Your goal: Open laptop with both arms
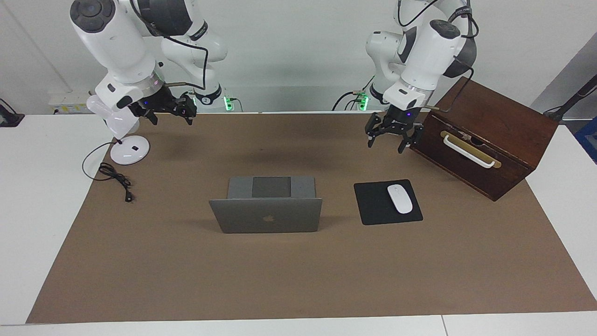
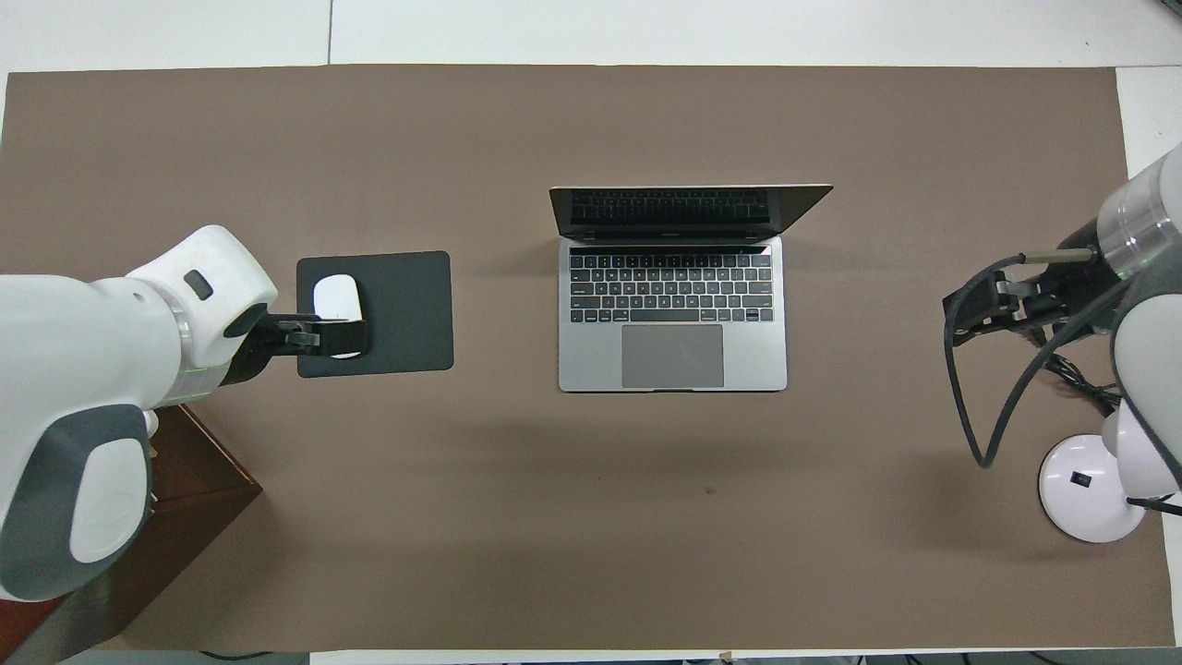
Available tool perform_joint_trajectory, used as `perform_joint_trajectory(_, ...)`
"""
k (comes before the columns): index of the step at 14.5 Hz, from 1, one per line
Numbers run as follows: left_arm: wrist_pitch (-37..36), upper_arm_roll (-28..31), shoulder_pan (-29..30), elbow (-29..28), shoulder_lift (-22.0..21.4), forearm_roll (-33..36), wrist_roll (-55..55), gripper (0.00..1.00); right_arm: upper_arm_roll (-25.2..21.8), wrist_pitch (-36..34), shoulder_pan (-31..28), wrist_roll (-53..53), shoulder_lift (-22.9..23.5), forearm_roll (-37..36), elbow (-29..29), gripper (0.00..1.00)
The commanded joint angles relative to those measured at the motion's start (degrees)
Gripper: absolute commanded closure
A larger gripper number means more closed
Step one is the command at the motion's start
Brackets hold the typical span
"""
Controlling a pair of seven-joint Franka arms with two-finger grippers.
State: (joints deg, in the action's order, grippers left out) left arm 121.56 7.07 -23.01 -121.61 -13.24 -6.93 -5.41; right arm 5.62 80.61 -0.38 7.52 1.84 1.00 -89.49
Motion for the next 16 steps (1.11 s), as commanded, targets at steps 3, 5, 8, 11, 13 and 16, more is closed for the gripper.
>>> perform_joint_trajectory(3,-7.2,-0.6,7.3,4.9,-0.4,3.1,-0.6,0.00,-0.1,6.5,-1.0,1.0,-0.8,1.8,-2.6,0.00)
perform_joint_trajectory(5,-11.6,-0.6,9.3,8.5,0.5,4.8,-0.8,0.00,-0.8,6.6,-1.7,1.0,-0.8,4.9,-2.7,0.00)
perform_joint_trajectory(8,-21.6,-0.6,11.0,15.9,3.2,4.8,-1.2,0.00,-0.8,7.0,-1.7,0.4,-1.0,4.9,-3.5,0.00)
perform_joint_trajectory(11,-27.9,-0.6,12.8,22.4,5.7,4.8,-1.3,0.00,-0.8,7.4,-1.7,0.1,-1.0,4.9,-3.6,0.00)
perform_joint_trajectory(13,-31.4,-0.6,14.7,26.0,7.1,4.8,-1.2,0.00,-0.8,7.5,-1.7,0.5,-1.1,4.9,-3.9,0.00)
perform_joint_trajectory(16,-37.1,-0.5,16.7,32.4,9.9,4.8,-1.1,0.00,-0.7,7.2,-1.7,0.6,-1.2,4.9,-4.0,0.00)
